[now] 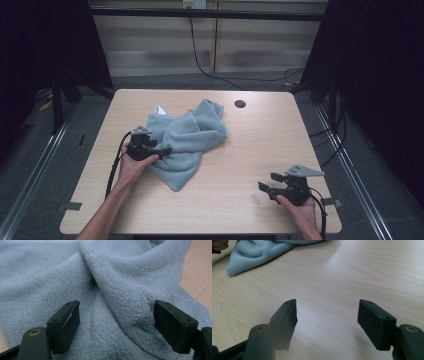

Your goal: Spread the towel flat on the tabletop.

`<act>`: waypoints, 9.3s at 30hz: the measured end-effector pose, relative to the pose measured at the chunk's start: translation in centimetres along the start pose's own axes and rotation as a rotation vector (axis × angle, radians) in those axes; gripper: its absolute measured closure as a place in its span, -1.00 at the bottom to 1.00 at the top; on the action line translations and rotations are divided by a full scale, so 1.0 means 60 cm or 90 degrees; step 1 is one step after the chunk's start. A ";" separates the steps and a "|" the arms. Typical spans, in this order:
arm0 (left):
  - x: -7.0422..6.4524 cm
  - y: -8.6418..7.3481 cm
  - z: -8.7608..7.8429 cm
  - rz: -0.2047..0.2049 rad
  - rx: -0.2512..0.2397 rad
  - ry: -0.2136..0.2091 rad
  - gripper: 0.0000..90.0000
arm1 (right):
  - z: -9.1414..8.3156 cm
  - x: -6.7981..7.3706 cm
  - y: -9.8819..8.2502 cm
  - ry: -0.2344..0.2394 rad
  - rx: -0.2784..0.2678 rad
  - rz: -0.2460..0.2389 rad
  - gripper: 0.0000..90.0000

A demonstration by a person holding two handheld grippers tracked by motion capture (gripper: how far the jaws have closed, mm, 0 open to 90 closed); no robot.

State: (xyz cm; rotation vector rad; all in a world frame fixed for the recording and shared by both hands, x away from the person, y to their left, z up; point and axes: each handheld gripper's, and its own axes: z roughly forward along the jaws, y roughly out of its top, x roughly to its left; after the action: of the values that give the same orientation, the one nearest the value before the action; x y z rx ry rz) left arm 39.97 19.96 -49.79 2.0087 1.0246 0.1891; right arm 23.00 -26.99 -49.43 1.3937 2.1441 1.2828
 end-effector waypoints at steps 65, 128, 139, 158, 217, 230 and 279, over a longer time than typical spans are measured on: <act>-0.106 0.015 -0.044 0.073 -0.043 -0.153 0.11 | 0.122 0.086 0.138 0.107 0.014 -0.100 -0.25; -0.083 0.166 -0.246 0.110 -0.337 -0.022 0.69 | 0.001 0.044 0.385 -0.060 -0.209 -0.071 0.84; -0.105 -0.045 -0.180 0.084 -0.168 -0.093 0.64 | 0.038 0.061 0.141 -0.020 -0.040 -0.044 0.77; -0.112 -0.018 -0.147 0.084 -0.132 -0.121 0.12 | -0.057 0.053 0.036 -0.069 -0.020 0.041 0.11; -0.076 -0.073 -0.107 0.085 -0.005 -0.065 0.27 | 0.060 0.073 0.014 -0.088 0.110 -0.028 0.08; -0.023 -0.058 -0.137 0.029 -0.068 -0.033 0.18 | 0.149 0.007 0.086 -0.097 0.102 -0.051 0.05; -0.066 0.013 -0.069 0.008 -0.097 -0.128 0.94 | 0.235 0.242 0.172 0.255 0.062 -0.188 0.12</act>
State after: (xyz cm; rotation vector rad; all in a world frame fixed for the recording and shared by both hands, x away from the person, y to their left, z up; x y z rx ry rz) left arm 35.93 19.45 -45.72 1.8551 0.8464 0.0677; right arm 30.87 -5.94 -46.01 0.8557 2.5834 1.4459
